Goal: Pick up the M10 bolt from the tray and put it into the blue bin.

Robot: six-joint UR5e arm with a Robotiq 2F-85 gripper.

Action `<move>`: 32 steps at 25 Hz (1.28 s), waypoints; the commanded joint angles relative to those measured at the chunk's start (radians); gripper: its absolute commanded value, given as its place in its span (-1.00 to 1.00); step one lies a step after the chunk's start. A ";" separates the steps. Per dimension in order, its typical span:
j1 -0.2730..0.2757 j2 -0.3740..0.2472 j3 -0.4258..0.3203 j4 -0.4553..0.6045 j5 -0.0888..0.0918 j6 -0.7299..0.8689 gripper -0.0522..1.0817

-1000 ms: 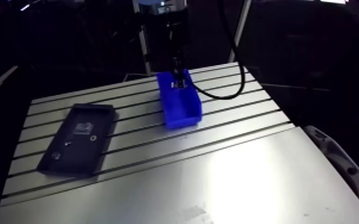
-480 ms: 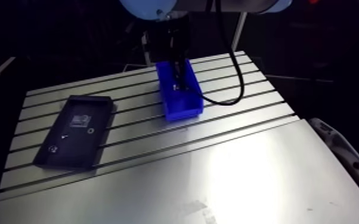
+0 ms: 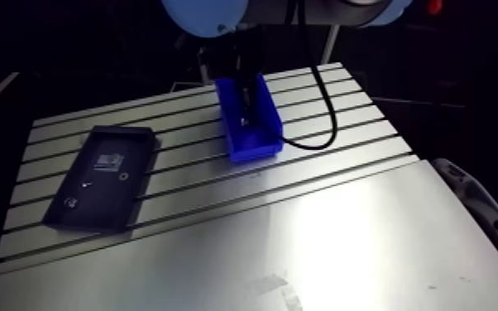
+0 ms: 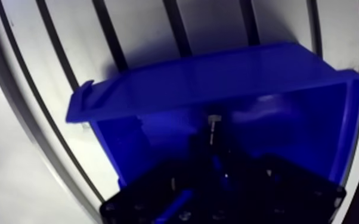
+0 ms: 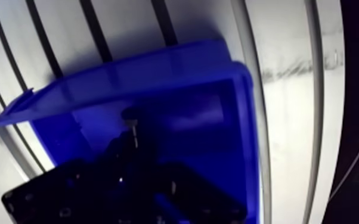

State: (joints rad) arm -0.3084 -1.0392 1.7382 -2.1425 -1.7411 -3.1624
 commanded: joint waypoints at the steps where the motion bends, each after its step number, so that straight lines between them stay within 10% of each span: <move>1: -0.002 -0.014 -0.007 -0.027 -0.015 -0.006 -0.90; 12: 0.012 -0.155 -0.099 0.174 -0.019 0.003 -0.90; 20: 0.057 -0.241 -0.167 0.341 0.024 0.281 -0.90; 27: 0.124 -0.298 -0.223 0.401 0.114 0.742 -0.90; 32: 0.192 -0.305 -0.309 0.493 0.127 1.089 -0.90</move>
State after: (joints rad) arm -0.1934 -1.3236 1.5194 -1.7518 -1.6493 -2.4912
